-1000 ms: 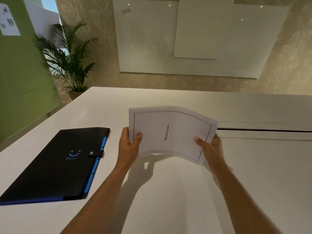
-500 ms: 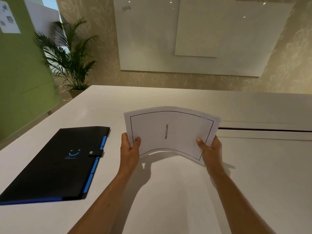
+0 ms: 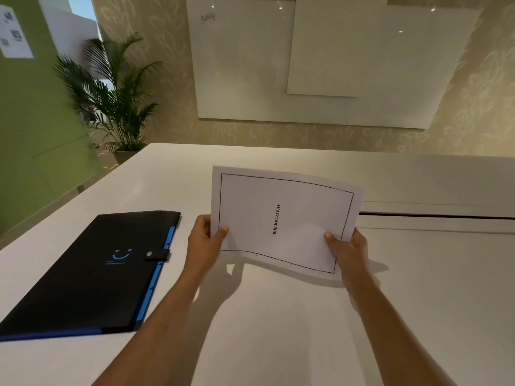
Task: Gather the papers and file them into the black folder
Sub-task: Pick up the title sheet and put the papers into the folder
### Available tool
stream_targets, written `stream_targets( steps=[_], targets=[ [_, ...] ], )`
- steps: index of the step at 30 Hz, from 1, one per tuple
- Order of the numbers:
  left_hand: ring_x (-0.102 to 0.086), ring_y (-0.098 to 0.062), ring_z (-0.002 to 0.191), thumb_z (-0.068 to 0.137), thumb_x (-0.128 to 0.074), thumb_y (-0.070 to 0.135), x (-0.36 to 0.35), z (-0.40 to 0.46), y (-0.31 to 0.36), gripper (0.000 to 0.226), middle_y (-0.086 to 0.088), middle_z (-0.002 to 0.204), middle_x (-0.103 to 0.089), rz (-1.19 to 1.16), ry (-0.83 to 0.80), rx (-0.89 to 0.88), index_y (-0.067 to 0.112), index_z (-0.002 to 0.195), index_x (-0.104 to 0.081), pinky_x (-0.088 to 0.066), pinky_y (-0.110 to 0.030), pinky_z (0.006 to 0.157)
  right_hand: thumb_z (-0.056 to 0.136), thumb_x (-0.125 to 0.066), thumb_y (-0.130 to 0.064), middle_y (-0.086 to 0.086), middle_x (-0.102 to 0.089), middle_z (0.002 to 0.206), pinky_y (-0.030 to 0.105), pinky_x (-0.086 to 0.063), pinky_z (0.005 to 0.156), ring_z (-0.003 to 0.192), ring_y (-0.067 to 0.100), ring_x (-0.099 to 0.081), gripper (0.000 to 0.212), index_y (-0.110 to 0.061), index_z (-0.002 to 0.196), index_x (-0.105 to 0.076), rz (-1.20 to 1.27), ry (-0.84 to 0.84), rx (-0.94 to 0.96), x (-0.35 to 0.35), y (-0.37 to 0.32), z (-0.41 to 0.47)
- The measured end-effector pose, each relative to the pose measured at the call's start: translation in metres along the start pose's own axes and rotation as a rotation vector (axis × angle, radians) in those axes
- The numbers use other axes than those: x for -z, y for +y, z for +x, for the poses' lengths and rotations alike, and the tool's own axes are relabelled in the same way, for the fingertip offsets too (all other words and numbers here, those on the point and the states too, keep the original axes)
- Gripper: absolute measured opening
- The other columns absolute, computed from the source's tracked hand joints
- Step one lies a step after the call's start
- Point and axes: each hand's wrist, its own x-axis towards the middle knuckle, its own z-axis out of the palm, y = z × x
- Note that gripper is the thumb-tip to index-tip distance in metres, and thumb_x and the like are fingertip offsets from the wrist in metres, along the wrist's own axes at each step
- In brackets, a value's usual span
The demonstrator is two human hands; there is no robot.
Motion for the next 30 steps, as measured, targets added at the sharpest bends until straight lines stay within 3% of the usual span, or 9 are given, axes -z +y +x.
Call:
stream_targets(
  steps=[4,8,11,13,14,16,20,25,30],
  targets=[
    [-0.063,-0.02,0.088,0.089,-0.066,0.016,0.008,0.002,0.004,0.009,-0.002,0.093,-0.065,-0.274,0.027,0.14,0.019,0.093,-0.058,-0.051,-0.033,0.08,0.086,-0.065,0.002,0.003,-0.075,0.098,0.038,-0.054,0.082,0.093,0.028,-0.069,0.024,-0.021,0.094,-0.07,0.117,0.042,-0.117,-0.002,0.004,0.0],
    [-0.058,-0.021,0.082,0.088,-0.067,0.021,0.007,-0.006,0.003,0.015,-0.004,0.089,-0.061,-0.621,0.061,0.248,0.019,0.094,-0.053,-0.049,-0.036,0.07,0.088,-0.063,0.002,0.004,-0.074,0.104,0.031,-0.052,0.067,0.09,0.022,-0.069,0.029,-0.014,0.113,-0.066,0.274,0.048,-0.219,-0.012,0.007,-0.01],
    [-0.057,-0.019,0.075,0.082,-0.072,0.024,-0.011,-0.02,0.01,0.025,-0.001,0.079,-0.058,-0.791,-0.026,0.279,0.021,0.091,-0.048,-0.046,-0.036,0.071,0.091,-0.063,-0.003,0.006,-0.073,0.113,0.028,-0.054,0.064,0.097,0.022,-0.07,0.034,-0.012,0.123,-0.063,0.336,0.01,-0.259,-0.025,0.013,-0.021],
    [-0.059,-0.018,0.078,0.078,-0.075,0.021,-0.029,-0.031,0.016,0.029,-0.001,0.085,-0.06,-0.83,-0.037,0.296,0.018,0.095,-0.051,-0.047,-0.035,0.074,0.091,-0.063,-0.005,0.009,-0.072,0.119,0.031,-0.057,0.071,0.104,0.027,-0.07,0.036,-0.011,0.126,-0.063,0.368,-0.016,-0.274,-0.038,0.019,-0.029],
    [-0.064,-0.019,0.087,0.079,-0.074,0.019,-0.038,-0.035,0.017,0.033,-0.002,0.096,-0.066,-0.85,-0.013,0.31,0.016,0.106,-0.055,-0.05,-0.037,0.081,0.091,-0.063,-0.005,0.01,-0.072,0.121,0.037,-0.057,0.079,0.108,0.029,-0.069,0.036,-0.011,0.126,-0.063,0.404,-0.031,-0.287,-0.044,0.023,-0.034],
    [-0.063,-0.022,0.111,0.084,-0.072,0.018,-0.054,-0.041,0.018,0.048,-0.002,0.12,-0.067,-0.839,0.079,0.3,0.019,0.128,-0.054,-0.049,-0.043,0.097,0.091,-0.063,-0.007,0.011,-0.071,0.123,0.045,-0.054,0.092,0.113,0.031,-0.067,0.037,-0.012,0.128,-0.062,0.475,-0.063,-0.311,-0.055,0.028,-0.044],
    [-0.055,-0.014,0.123,0.091,-0.065,0.018,-0.056,-0.04,0.025,0.053,0.006,0.131,-0.059,-0.596,0.251,0.177,0.024,0.139,-0.045,-0.041,-0.04,0.108,0.093,-0.06,-0.005,0.008,-0.071,0.123,0.029,-0.059,0.078,0.112,0.026,-0.068,0.038,-0.013,0.13,-0.06,0.544,-0.097,-0.321,-0.063,0.026,-0.059],
    [-0.055,-0.012,0.123,0.092,-0.063,0.015,-0.035,-0.03,0.039,0.058,0.003,0.138,-0.055,-0.458,0.183,0.028,0.021,0.144,-0.038,-0.046,-0.036,0.104,0.09,-0.057,0.005,0.011,-0.072,0.119,0.03,-0.059,0.072,0.099,0.018,-0.073,0.037,-0.014,0.121,-0.062,0.659,-0.101,-0.32,-0.05,0.016,-0.051],
    [-0.065,-0.015,0.105,0.091,-0.063,0.015,-0.012,-0.023,0.062,0.04,-0.001,0.117,-0.065,-0.351,0.108,-0.09,0.021,0.129,-0.05,-0.058,-0.034,0.085,0.077,-0.071,-0.01,0.013,-0.06,0.129,0.031,-0.05,0.081,0.099,0.019,-0.065,0.051,-0.021,0.124,-0.052,0.378,-0.038,-0.089,-0.023,-0.006,-0.019]
  ],
)
